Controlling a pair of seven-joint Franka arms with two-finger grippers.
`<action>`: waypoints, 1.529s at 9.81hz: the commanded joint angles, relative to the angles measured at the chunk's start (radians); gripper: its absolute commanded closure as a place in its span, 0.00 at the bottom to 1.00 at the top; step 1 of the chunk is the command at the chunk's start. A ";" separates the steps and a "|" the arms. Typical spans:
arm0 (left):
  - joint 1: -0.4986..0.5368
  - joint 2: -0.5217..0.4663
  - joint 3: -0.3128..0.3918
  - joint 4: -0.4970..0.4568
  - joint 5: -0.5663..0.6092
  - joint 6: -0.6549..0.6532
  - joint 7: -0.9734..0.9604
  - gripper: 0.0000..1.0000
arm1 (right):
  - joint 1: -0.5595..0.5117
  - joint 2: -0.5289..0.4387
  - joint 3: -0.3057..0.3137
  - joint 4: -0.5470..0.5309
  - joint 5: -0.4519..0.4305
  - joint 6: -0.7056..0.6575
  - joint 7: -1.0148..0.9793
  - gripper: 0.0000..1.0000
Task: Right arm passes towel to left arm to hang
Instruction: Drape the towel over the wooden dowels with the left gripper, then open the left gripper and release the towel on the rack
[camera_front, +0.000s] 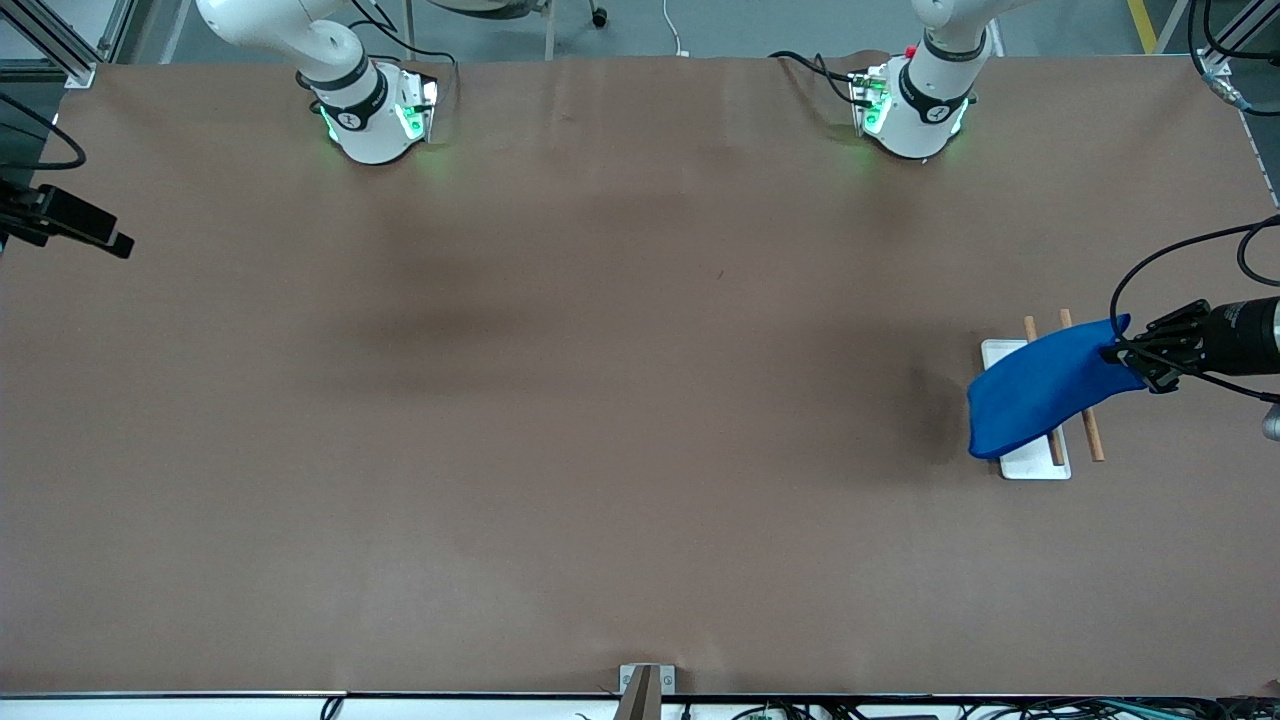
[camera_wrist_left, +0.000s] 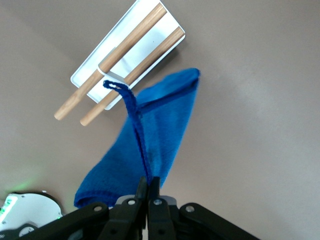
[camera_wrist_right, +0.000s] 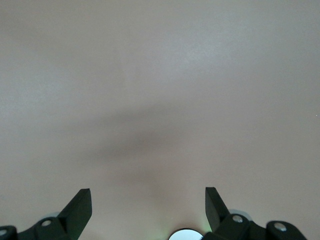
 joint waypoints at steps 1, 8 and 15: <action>0.054 0.037 -0.003 -0.001 0.050 -0.002 0.109 1.00 | -0.190 -0.009 0.179 0.000 -0.012 -0.012 -0.003 0.00; 0.109 0.093 -0.002 0.005 0.168 0.053 0.340 1.00 | -0.655 -0.013 0.630 0.009 -0.058 -0.017 -0.008 0.00; 0.207 0.159 -0.002 0.005 0.199 0.127 0.529 0.73 | -0.647 -0.024 0.603 0.000 -0.085 0.026 -0.071 0.00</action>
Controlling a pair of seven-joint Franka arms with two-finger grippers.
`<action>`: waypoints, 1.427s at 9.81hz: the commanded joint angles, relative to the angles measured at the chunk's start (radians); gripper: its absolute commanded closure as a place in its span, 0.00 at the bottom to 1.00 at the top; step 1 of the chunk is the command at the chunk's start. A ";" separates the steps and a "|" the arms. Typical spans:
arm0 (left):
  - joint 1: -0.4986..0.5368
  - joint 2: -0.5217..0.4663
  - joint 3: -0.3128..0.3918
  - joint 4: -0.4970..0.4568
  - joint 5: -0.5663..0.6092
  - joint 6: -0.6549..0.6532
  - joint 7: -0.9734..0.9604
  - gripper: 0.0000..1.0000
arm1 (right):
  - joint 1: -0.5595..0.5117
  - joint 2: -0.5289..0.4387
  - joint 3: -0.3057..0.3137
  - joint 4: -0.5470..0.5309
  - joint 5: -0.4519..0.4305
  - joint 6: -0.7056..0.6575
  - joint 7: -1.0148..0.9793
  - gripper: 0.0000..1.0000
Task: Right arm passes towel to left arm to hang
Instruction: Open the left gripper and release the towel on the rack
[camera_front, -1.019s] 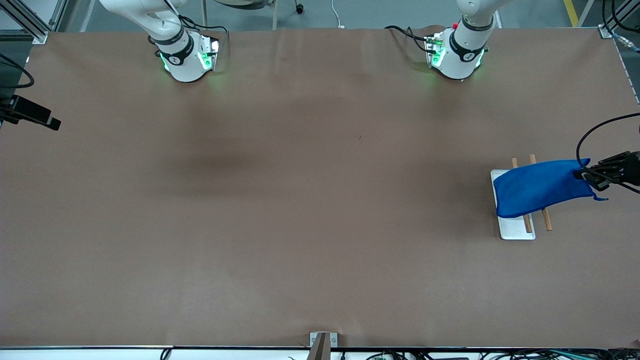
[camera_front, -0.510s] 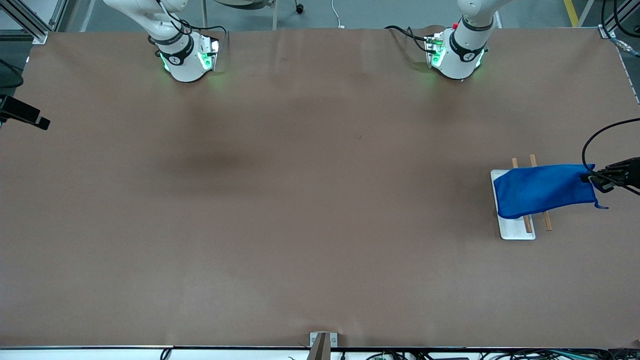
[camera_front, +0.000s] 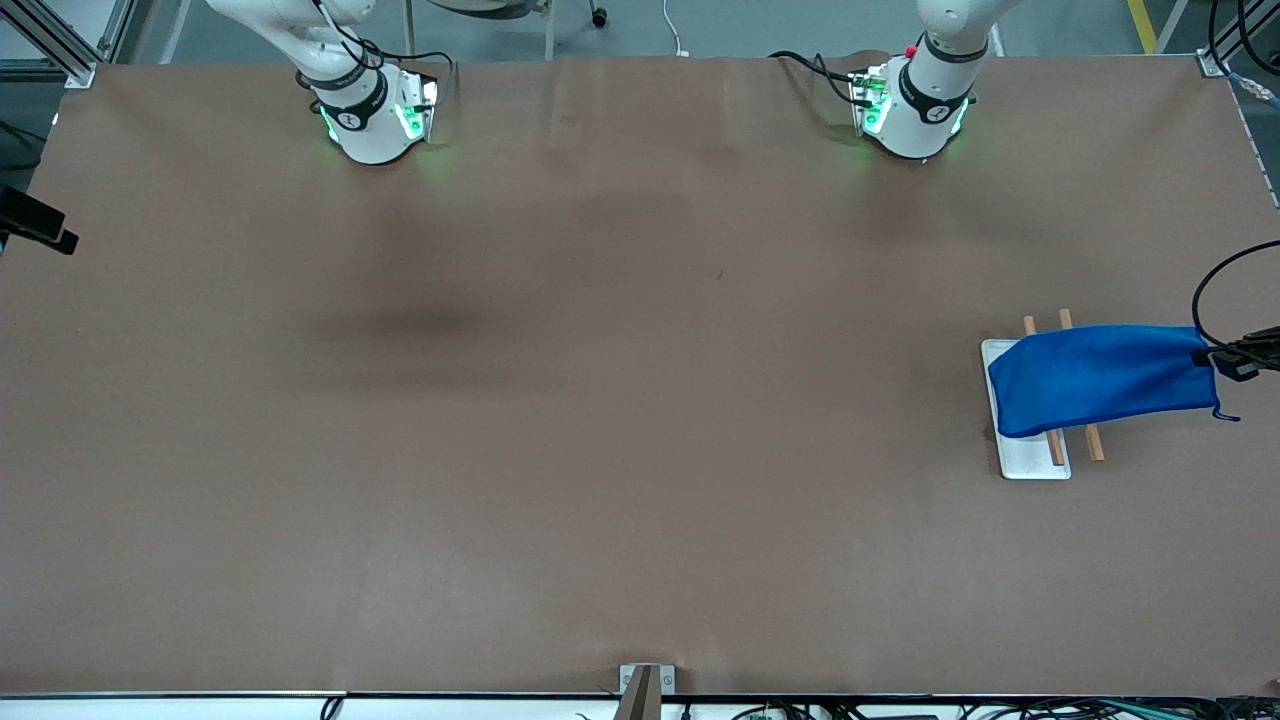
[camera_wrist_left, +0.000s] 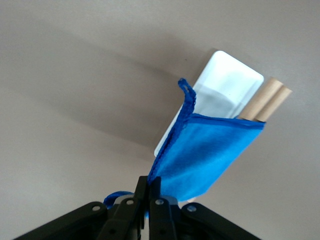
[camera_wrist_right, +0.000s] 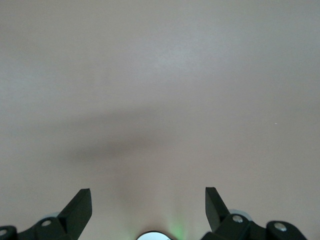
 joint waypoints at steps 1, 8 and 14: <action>-0.001 0.041 -0.006 0.002 0.021 0.019 0.022 0.07 | -0.013 -0.022 -0.009 -0.015 0.035 0.031 0.016 0.00; -0.053 -0.069 -0.171 0.085 0.097 -0.001 0.007 0.00 | -0.008 -0.024 -0.003 -0.014 0.034 0.022 0.041 0.00; -0.055 -0.258 -0.412 0.080 0.101 -0.025 0.007 0.00 | -0.008 -0.022 -0.003 -0.014 0.035 0.019 0.042 0.00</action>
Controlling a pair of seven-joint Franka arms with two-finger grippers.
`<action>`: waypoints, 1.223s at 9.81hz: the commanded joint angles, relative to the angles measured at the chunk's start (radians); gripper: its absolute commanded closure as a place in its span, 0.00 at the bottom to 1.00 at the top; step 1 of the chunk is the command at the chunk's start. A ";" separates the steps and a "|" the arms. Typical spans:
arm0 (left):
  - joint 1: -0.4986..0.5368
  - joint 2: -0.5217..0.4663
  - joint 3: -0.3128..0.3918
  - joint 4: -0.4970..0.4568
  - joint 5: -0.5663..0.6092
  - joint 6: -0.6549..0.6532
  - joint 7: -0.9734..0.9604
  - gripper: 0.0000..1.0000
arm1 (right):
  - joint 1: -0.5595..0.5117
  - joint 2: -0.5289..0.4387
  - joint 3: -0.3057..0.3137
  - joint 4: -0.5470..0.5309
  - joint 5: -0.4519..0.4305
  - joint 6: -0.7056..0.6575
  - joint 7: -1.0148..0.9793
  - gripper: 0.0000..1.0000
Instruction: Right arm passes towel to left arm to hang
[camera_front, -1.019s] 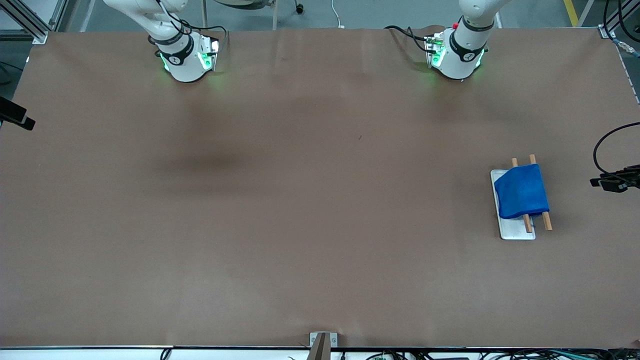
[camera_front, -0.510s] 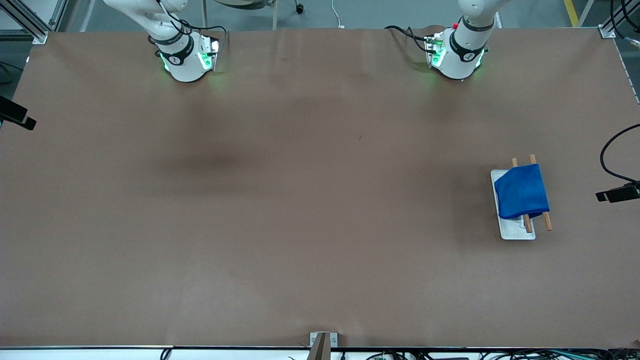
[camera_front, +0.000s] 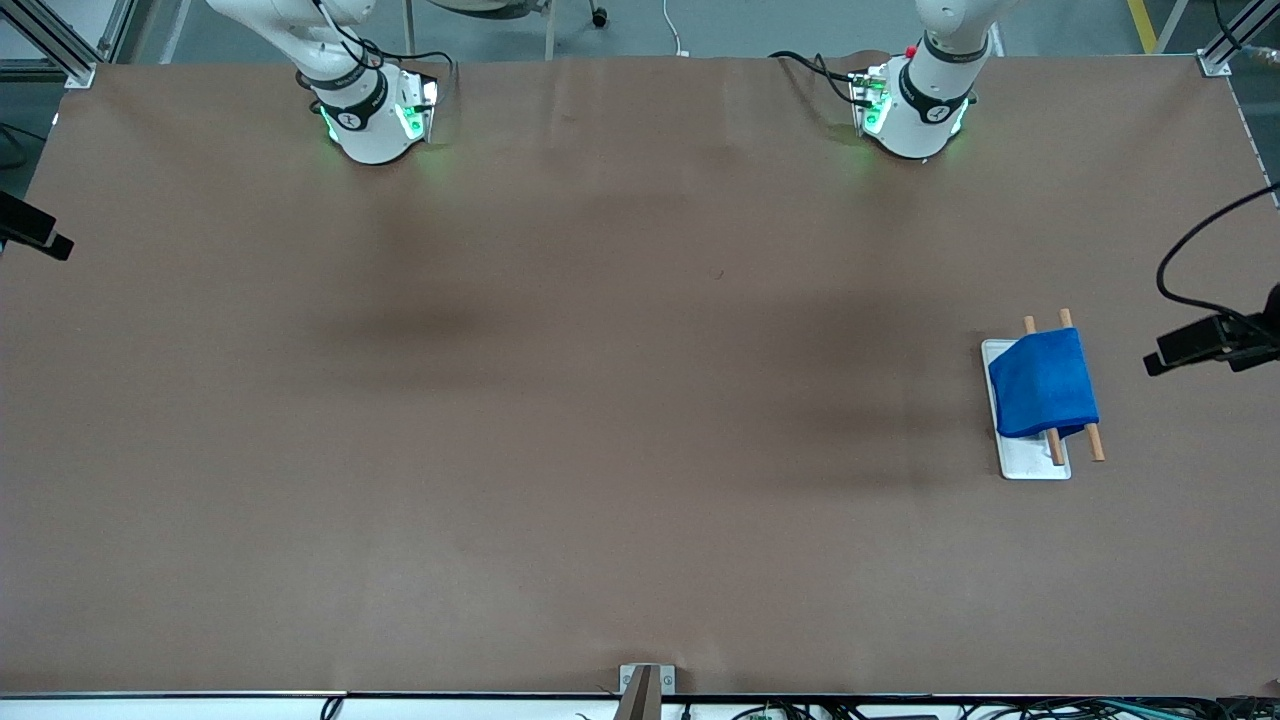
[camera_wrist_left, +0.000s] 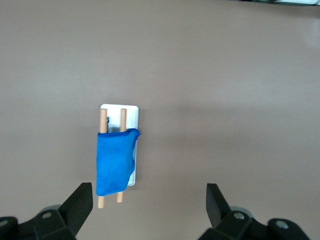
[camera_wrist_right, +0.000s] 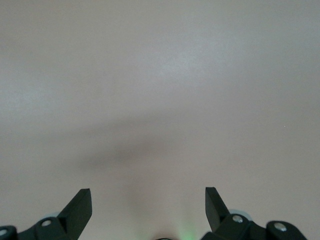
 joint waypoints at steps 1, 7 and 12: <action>0.014 -0.044 -0.039 -0.038 0.022 -0.012 0.022 0.00 | -0.008 -0.018 0.007 -0.014 0.012 -0.001 0.019 0.00; -0.349 -0.234 0.358 -0.138 -0.089 -0.114 0.062 0.00 | -0.011 -0.016 0.005 -0.014 0.012 -0.004 0.017 0.00; -0.575 -0.409 0.531 -0.369 -0.109 -0.062 0.004 0.00 | -0.009 -0.015 0.005 -0.014 0.012 -0.001 0.017 0.00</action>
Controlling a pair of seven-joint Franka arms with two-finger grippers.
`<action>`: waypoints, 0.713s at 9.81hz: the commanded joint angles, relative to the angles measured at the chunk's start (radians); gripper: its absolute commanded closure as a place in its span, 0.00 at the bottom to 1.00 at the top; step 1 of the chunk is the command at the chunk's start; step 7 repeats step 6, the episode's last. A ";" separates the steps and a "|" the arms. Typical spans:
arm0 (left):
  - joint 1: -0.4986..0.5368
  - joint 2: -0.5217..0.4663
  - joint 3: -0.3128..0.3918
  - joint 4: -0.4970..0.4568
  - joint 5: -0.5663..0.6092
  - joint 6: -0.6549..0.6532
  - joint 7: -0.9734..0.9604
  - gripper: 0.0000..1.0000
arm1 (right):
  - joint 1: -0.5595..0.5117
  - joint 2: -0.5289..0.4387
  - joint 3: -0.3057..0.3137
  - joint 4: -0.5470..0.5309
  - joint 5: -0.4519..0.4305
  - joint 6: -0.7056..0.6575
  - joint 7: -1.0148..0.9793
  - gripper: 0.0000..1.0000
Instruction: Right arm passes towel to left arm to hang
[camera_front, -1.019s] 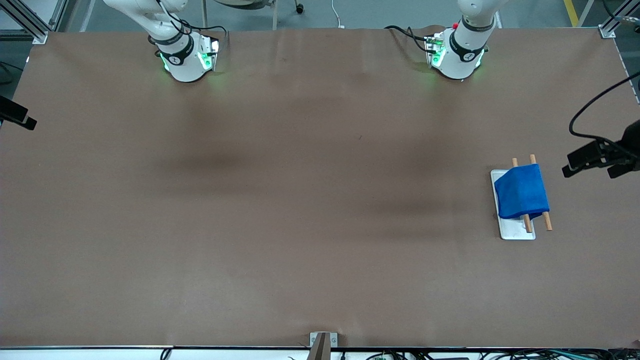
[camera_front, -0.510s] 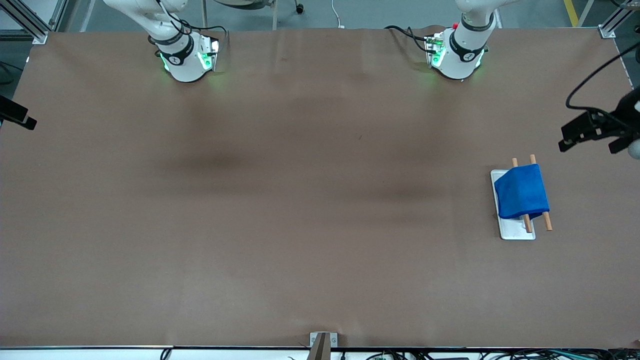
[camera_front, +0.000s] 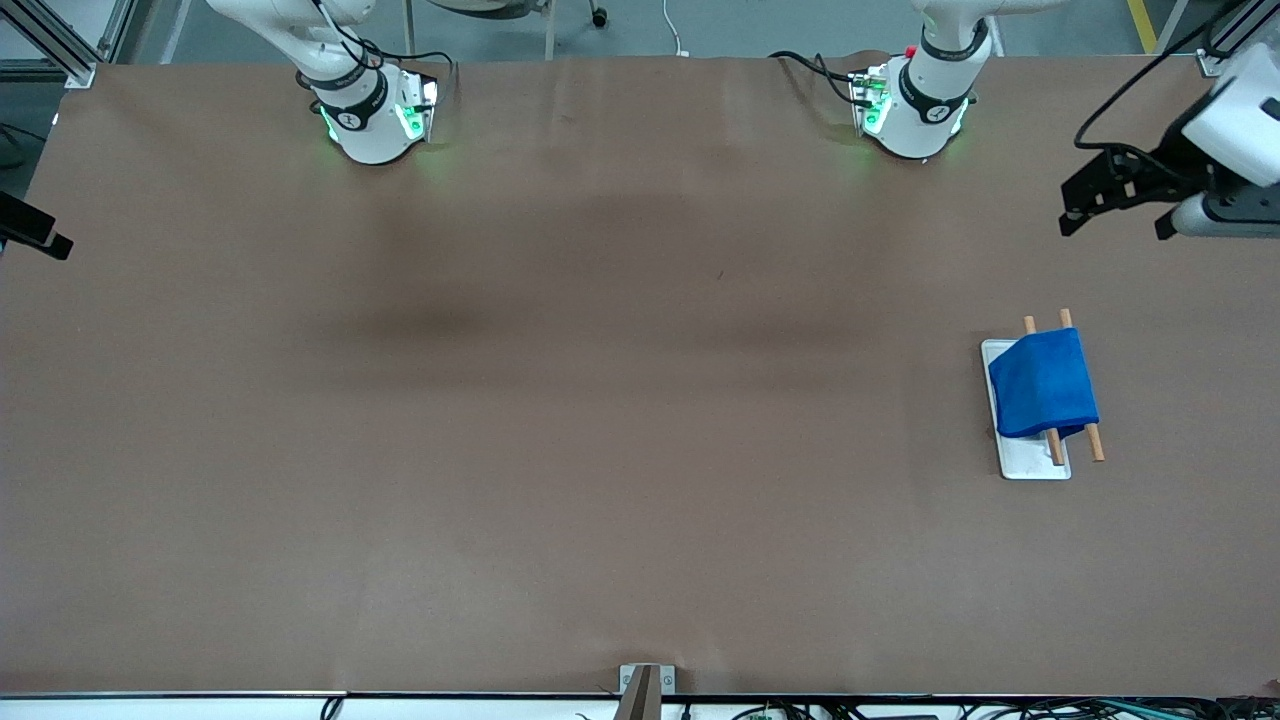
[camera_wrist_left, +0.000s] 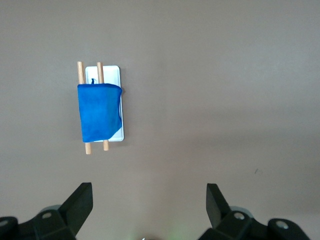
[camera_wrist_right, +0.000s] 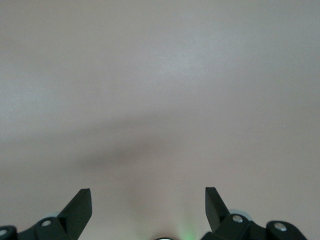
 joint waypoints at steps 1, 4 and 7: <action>-0.022 -0.042 0.019 -0.082 0.003 0.022 0.000 0.00 | -0.007 -0.016 0.006 -0.014 0.012 -0.003 0.016 0.00; -0.021 -0.021 0.019 -0.031 0.061 0.004 0.018 0.00 | -0.007 -0.015 0.008 -0.014 0.012 -0.002 0.018 0.00; -0.021 -0.012 0.018 -0.014 0.064 -0.001 0.018 0.00 | -0.007 -0.015 0.006 -0.014 0.012 -0.002 0.016 0.00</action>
